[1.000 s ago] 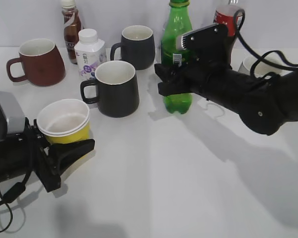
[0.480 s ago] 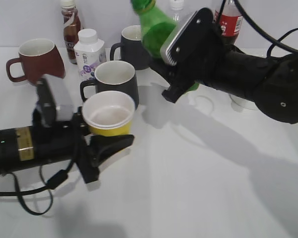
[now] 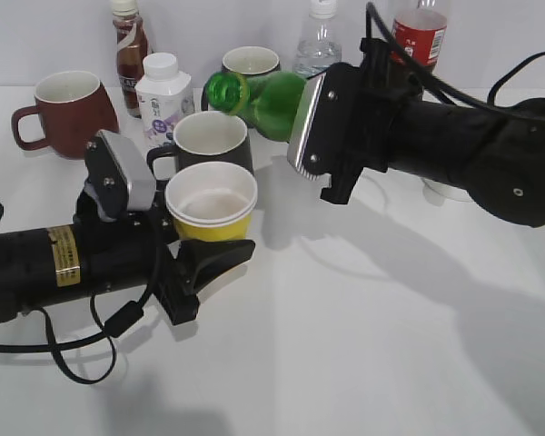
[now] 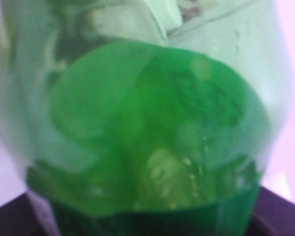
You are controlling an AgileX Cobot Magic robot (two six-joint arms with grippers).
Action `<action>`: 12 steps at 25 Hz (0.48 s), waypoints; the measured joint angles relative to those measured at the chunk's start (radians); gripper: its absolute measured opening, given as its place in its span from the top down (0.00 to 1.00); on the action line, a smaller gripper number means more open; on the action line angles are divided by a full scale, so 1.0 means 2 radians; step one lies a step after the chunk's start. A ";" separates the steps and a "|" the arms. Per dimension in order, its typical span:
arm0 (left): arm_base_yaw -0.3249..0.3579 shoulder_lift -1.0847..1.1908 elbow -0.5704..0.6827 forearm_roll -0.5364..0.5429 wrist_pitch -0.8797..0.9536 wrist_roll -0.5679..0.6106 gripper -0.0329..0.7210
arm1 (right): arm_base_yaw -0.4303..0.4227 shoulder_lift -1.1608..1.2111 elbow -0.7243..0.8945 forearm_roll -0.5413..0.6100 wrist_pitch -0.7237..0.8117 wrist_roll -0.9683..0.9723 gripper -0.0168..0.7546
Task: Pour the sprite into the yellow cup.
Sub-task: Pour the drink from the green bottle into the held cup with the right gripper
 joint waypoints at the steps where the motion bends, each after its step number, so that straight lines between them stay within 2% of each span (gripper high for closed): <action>1: 0.000 0.000 0.000 0.000 0.005 0.000 0.42 | 0.000 0.000 0.000 0.000 0.000 -0.015 0.41; 12: 0.000 0.000 0.000 -0.001 0.018 0.000 0.42 | 0.000 0.000 0.000 0.000 0.000 -0.119 0.41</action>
